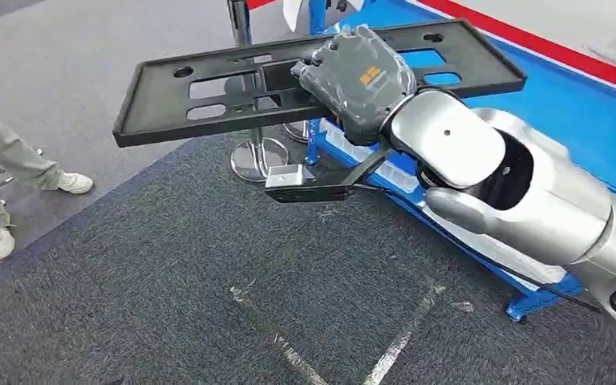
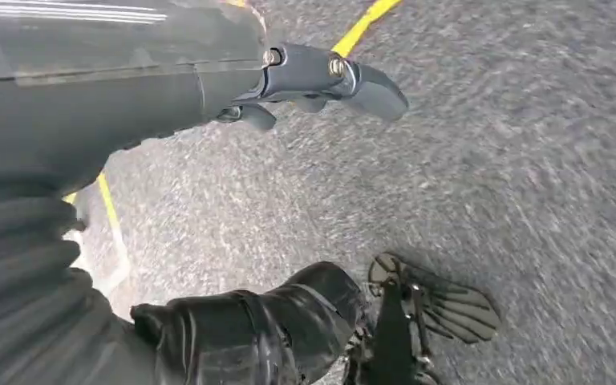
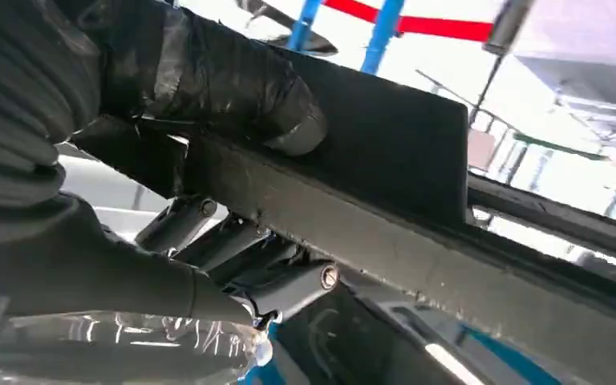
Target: Take the parts from the cabinet and place them on the table.
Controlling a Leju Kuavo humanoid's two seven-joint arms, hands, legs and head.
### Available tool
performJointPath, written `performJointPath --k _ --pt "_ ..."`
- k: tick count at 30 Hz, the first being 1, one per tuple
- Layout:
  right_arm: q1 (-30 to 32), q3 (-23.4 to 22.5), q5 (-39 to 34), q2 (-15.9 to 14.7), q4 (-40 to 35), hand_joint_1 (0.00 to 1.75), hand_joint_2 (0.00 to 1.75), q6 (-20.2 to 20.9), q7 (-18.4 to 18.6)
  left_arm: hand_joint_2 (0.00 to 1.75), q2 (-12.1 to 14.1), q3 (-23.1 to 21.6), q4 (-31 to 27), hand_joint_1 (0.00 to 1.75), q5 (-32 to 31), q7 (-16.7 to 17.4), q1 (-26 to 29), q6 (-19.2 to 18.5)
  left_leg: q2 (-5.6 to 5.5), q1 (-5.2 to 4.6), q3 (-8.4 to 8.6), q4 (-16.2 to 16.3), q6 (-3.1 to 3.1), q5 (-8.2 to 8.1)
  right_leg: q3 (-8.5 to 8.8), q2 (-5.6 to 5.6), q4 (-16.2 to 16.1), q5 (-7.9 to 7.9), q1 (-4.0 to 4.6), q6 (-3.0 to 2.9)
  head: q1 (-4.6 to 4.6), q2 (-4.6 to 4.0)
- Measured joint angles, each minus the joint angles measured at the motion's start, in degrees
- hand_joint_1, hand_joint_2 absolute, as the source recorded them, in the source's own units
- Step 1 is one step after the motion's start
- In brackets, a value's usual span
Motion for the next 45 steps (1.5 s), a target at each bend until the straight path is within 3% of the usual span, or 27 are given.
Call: performJointPath --k 1,2,4,5,6,8,9,10,14,17,19,20,21,23,24,25,26,30,32,34,36,38,39,40,41,44,45 --pt "-0.02 0.0 0.0 -0.28 0.04 1.75 1.75 -0.06 0.09 1.75 0.0 0.0 0.0 0.0 0.0 0.24 0.01 0.0 -0.5 0.11 0.03 -0.19 0.38 0.2 -1.01 2.9 2.19 -1.57 -0.09 0.01 0.08 0.0" --pt "0.0 -0.02 0.0 -0.5 0.09 1.75 1.75 -0.11 0.09 1.75 0.0 0.0 0.0 0.0 0.0 0.24 -0.09 0.0 -1.05 0.14 -0.06 -0.23 0.6 0.32 -3.0 4.24 6.44 -3.74 -0.13 0.0 0.18 0.0" --pt "0.65 -0.02 0.0 -0.76 0.2 1.75 1.75 -0.11 0.09 1.75 -0.02 0.0 0.0 0.0 0.02 0.31 -0.26 -0.02 -2.69 0.13 -0.14 -0.2 0.73 0.3 -7.35 5.0 15.17 -6.66 -0.12 0.21 0.15 0.0" --pt "1.04 -0.02 0.0 -0.9 0.33 1.75 1.75 -0.13 0.11 1.75 -0.07 0.0 0.0 0.0 0.02 0.39 -0.25 -0.02 -3.52 0.12 -0.12 -0.1 0.74 0.29 -8.49 5.01 16.83 -6.37 -0.11 0.25 0.2 0.0" --pt "1.32 -0.02 0.0 -1.0 0.37 1.75 1.75 -0.13 0.15 1.75 -0.07 0.0 0.0 0.0 0.02 0.55 -0.24 0.0 -4.38 0.13 -0.09 0.04 0.73 0.28 -8.27 5.01 15.7 -4.79 -0.13 0.21 0.2 0.0" --pt "1.35 -0.02 0.0 -1.16 0.44 1.75 1.75 -0.17 0.5 1.75 -0.04 -0.02 0.0 0.0 0.0 0.89 -0.17 0.04 -6.09 0.15 -0.06 0.39 0.64 0.16 -5.02 5.6 7.61 0.51 -0.39 -0.08 0.18 0.0" --pt "1.36 -0.09 0.0 -1.24 0.44 1.75 1.75 -0.2 0.68 1.75 -0.04 0.0 0.0 0.0 -0.02 0.98 -0.18 0.07 -6.93 0.15 -0.06 0.6 0.5 0.04 -2.74 7.66 2.19 3.32 -0.48 -0.34 0.2 0.0" --pt "1.48 -0.09 0.0 -1.44 0.46 1.75 1.75 -0.22 0.96 1.75 -0.07 -0.02 0.0 0.0 -0.04 1.03 -0.17 0.07 -7.54 0.24 -0.58 0.66 0.23 0.06 -1.88 11.02 0.89 2.59 -0.93 -0.65 0.02 0.0" --pt "1.91 -0.13 0.04 -1.79 0.46 1.75 1.75 -0.22 1.29 1.75 0.09 -0.15 0.02 0.0 -0.18 1.07 0.16 0.31 -10.73 0.94 -1.75 0.47 -1.48 0.9 -1.49 8.7 -0.72 2.8 -0.65 -1.02 0.13 0.02" --pt "1.75 -0.61 0.17 -2.1 0.64 1.75 1.75 -0.24 1.49 1.75 0.11 -0.17 0.04 0.0 -0.15 0.98 0.34 0.42 -2.28 0.42 -4.12 5.73 -2.43 -2.43 -0.55 6.2 -1.85 3.27 -0.86 -1.77 -0.31 0.0" --pt "1.69 -0.85 0.17 -2.18 0.74 1.75 1.75 -0.22 1.49 1.75 0.28 -0.17 0.02 0.0 -0.07 0.87 0.16 0.39 -1.2 0.66 -8.33 14.71 -2.91 -6.28 -0.56 4.54 -1.83 3.2 -0.83 -1.84 -0.39 0.0" --pt "1.73 -0.85 0.17 -2.21 0.83 1.75 1.75 -0.17 1.42 1.75 0.26 -0.17 0.02 0.0 0.02 0.85 0.13 0.2 -1.2 0.79 -9.73 17.53 -3.1 -6.78 -0.56 3.73 -1.81 3.13 -0.86 -1.85 -0.37 0.0" --pt "1.68 -0.85 0.17 -2.21 1.07 1.75 1.75 -0.13 1.27 1.75 0.15 -0.17 0.02 0.0 0.22 0.68 0.13 0.15 -1.18 1.0 -9.65 17.21 -3.27 -5.77 -0.53 2.85 -1.77 3.04 -0.9 -1.82 -0.37 0.0" --pt "1.28 -1.05 0.11 -2.23 1.59 1.75 1.75 -0.04 0.88 1.75 0.11 -0.17 0.02 0.0 0.37 0.46 0.2 0.04 -0.53 1.24 -5.27 9.16 -3.46 -1.37 -0.4 1.34 -1.47 2.67 -1.04 -1.4 -0.37 0.0" --pt "0.96 -1.31 0.09 -2.25 1.86 1.75 1.75 -0.04 0.81 1.75 0.07 -0.2 0.02 0.0 0.42 0.44 0.2 0.02 1.12 1.23 -2.36 3.87 -3.51 0.75 -0.31 0.64 -1.19 2.35 -1.07 -1.11 -0.37 0.0" --pt "0.56 -1.66 0.09 -2.31 2.12 1.75 1.75 -0.07 0.77 1.75 -0.11 -0.2 0.04 0.0 0.46 0.57 0.07 0.0 3.86 0.44 -1.22 1.18 -3.41 -0.32 -0.36 0.05 -1.15 2.12 -0.84 -0.75 -0.41 0.0" --pt "0.04 -1.9 0.09 -2.49 2.4 1.75 1.75 -0.04 0.77 1.75 -0.11 -0.2 0.02 0.0 0.52 0.94 0.02 0.0 2.65 0.3 -1.1 0.69 -2.25 0.33 -0.51 -0.54 -0.69 1.94 -0.28 -0.4 -0.35 0.0" --pt "-0.23 -1.92 -0.15 -2.62 3.08 1.75 1.75 0.2 0.31 1.75 -0.19 -0.2 0.02 0.0 0.52 2.21 0.15 0.02 -0.09 0.48 -1.02 0.15 -0.18 0.81 0.08 -2.49 -1.42 1.56 -0.32 0.84 0.05 0.0" --pt "-0.45 -1.99 -0.15 -2.67 3.39 1.75 1.75 0.24 0.31 1.75 -0.24 -0.2 0.04 0.0 0.52 2.6 0.24 0.07 -1.19 0.47 -0.98 -0.18 0.69 1.1 -1.8 3.15 3.4 -1.72 -0.65 0.71 0.31 0.0" --pt "-0.32 -1.99 -0.15 -2.99 3.74 1.75 1.75 0.26 0.33 1.75 -0.24 -0.22 0.04 0.0 0.54 3.34 -0.01 0.33 -2.65 0.36 -1.1 -0.17 0.97 1.15 -6.28 4.96 12.72 -5.58 -0.43 0.62 0.48 0.0" --pt "0.45 -1.97 -0.15 -3.36 4.39 1.75 1.75 0.04 0.5 1.75 -0.24 -0.22 0.04 0.0 0.85 4.08 -0.08 0.96 -4.43 0.04 -1.1 -0.04 1.06 1.16 -8.69 5.2 16.73 -5.62 -0.39 0.47 0.44 0.0" --pt "1.0 -1.97 -0.15 -3.76 4.83 1.75 1.75 -0.33 0.59 1.75 -0.26 -0.24 0.04 0.0 1.03 4.48 0.06 1.55 -6.24 -0.06 -1.1 0.3 1.05 1.13 -5.99 5.56 10.1 -1.03 -0.36 -0.09 0.48 0.0" --pt "1.01 -1.97 -0.13 -4.02 4.98 1.75 1.75 -0.57 0.61 1.75 -0.28 -0.24 0.04 0.0 1.05 4.5 0.11 1.9 -7.04 -0.09 -1.1 0.46 1.01 1.09 -3.69 6.71 4.98 1.64 -0.36 -0.45 0.44 0.0" --pt "1.01 -2.01 -0.05 -4.21 5.09 1.75 1.75 -0.89 0.72 1.75 -0.35 -0.22 0.04 0.0 1.12 4.48 0.11 2.43 -7.81 -0.06 -1.15 0.58 0.97 1.08 -1.94 9.2 0.47 2.97 -0.43 -0.85 0.44 0.0" --pt "1.1 -2.05 0.02 -4.35 5.23 1.75 1.75 -1.22 0.81 1.75 -0.68 -0.24 0.04 0.0 1.27 4.48 -0.03 2.8 -8.38 -0.19 -1.81 0.8 0.56 1.21 -1.17 11.39 -0.45 2.48 -0.83 -0.86 -0.02 0.0" --pt "1.36 -2.1 0.11 -4.89 5.44 1.75 1.75 -1.4 0.98 1.75 -0.59 -0.24 0.04 0.0 1.38 4.48 0.25 3.6 -10.79 0.81 -2.37 0.16 -0.73 1.97 -1.05 9.22 -0.88 2.68 -0.12 -0.76 0.2 0.0" --pt "1.39 -2.1 0.11 -4.92 5.49 1.75 1.75 -1.38 1.03 1.75 -0.57 -0.24 0.04 0.0 1.36 4.48 0.44 3.76 -11.39 0.38 -2.46 -0.04 -1.09 2.14 -0.59 8.23 -1.69 3.07 -0.9 -1.02 0.13 0.0"
